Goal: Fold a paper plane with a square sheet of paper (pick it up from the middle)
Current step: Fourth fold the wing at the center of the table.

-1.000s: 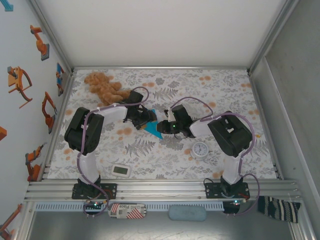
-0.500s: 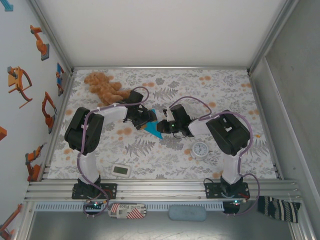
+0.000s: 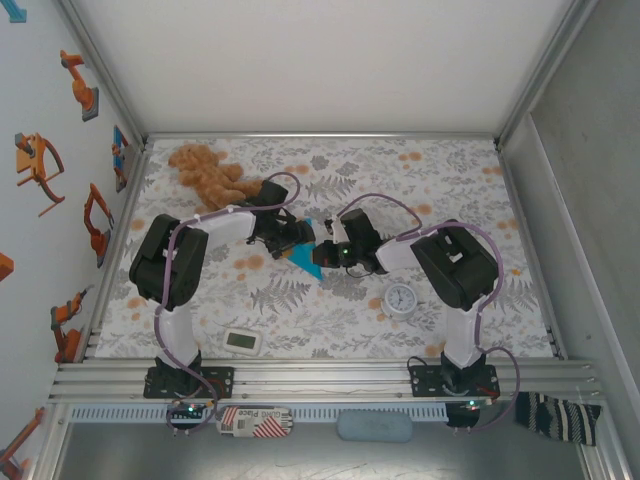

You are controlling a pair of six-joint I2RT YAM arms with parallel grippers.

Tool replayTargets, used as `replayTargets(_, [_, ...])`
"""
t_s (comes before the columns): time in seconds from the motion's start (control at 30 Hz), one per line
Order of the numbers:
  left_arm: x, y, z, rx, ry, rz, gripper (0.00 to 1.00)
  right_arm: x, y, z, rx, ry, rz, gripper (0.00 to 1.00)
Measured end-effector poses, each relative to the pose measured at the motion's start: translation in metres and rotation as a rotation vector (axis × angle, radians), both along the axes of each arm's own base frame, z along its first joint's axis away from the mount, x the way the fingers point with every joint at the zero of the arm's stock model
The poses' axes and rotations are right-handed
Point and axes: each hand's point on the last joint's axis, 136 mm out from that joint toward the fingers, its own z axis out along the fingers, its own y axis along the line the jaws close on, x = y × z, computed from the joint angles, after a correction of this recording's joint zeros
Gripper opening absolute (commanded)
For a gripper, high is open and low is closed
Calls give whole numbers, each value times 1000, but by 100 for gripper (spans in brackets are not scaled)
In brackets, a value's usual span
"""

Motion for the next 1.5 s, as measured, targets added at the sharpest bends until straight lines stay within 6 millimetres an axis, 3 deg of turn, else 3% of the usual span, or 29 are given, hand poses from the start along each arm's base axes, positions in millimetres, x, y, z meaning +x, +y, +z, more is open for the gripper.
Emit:
replayTargets(0.13, [-3,8,7,7,-12,4,72,-1,3,3,42,25,5,0])
replayTargets(0.4, [-1,23,52,-76,-170,45,67,-5,2,2,82,84,4,0])
replayTargets(0.67, [-14,23,30,-152,-152,54,58,-5,0,2,128,128,-11,0])
replayTargets(0.87, [-8,9,31,-247,-165,62,42,-3,-1,2,163,165,-24,0])
replayTargets(1.13, [-1,-6,23,-334,-159,58,32,-3,0,1,180,187,-26,0])
replayTargets(1.5, [-1,-14,21,-386,-143,41,28,-3,0,0,185,198,-24,0])
